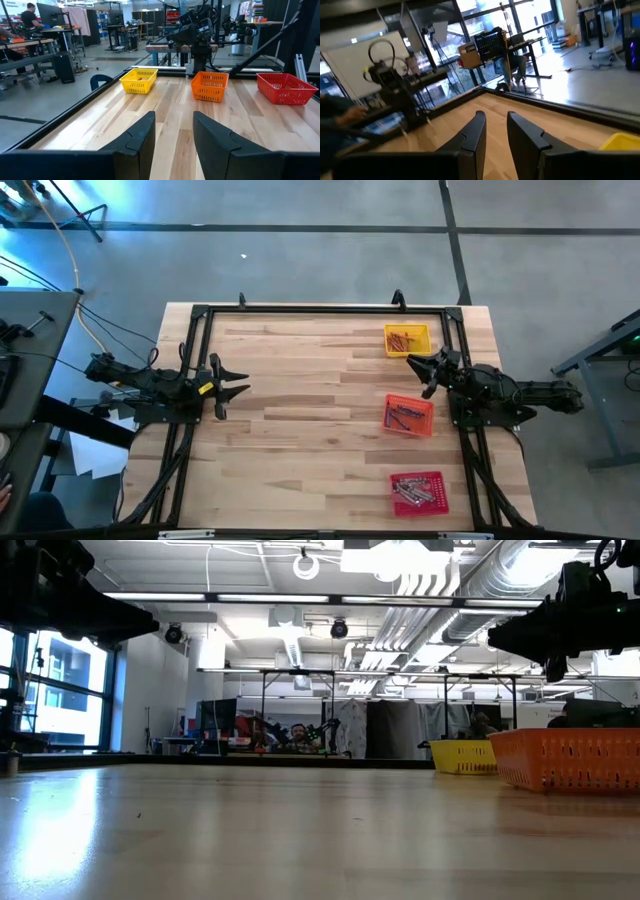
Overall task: Sort crayons
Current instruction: Return to Home Position
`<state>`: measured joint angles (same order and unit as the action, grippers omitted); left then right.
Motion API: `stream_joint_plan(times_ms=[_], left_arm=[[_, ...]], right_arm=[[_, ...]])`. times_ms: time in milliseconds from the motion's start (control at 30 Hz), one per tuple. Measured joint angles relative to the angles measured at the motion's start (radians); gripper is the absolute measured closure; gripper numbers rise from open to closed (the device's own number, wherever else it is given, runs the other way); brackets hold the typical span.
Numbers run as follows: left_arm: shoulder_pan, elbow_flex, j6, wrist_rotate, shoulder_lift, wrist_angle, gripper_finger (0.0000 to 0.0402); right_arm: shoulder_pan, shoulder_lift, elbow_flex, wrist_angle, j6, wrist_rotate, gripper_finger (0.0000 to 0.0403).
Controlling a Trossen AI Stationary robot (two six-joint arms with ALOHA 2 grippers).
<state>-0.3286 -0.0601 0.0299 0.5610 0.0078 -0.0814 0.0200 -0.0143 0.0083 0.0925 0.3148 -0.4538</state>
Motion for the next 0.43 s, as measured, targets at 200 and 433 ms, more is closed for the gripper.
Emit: stream_joint_plan(times_ms=[200,433], left_arm=[[0.000,0.000,0.000,0.000,0.000,0.000,0.0284],[0.000,0.000,0.000,0.000,0.000,0.000,0.0284]], right_arm=[[0.000,0.000,0.002,-0.027,-0.104,-0.003,0.0329],[0.000,0.000,0.002,-0.029,-0.008,-0.002,0.0329]])
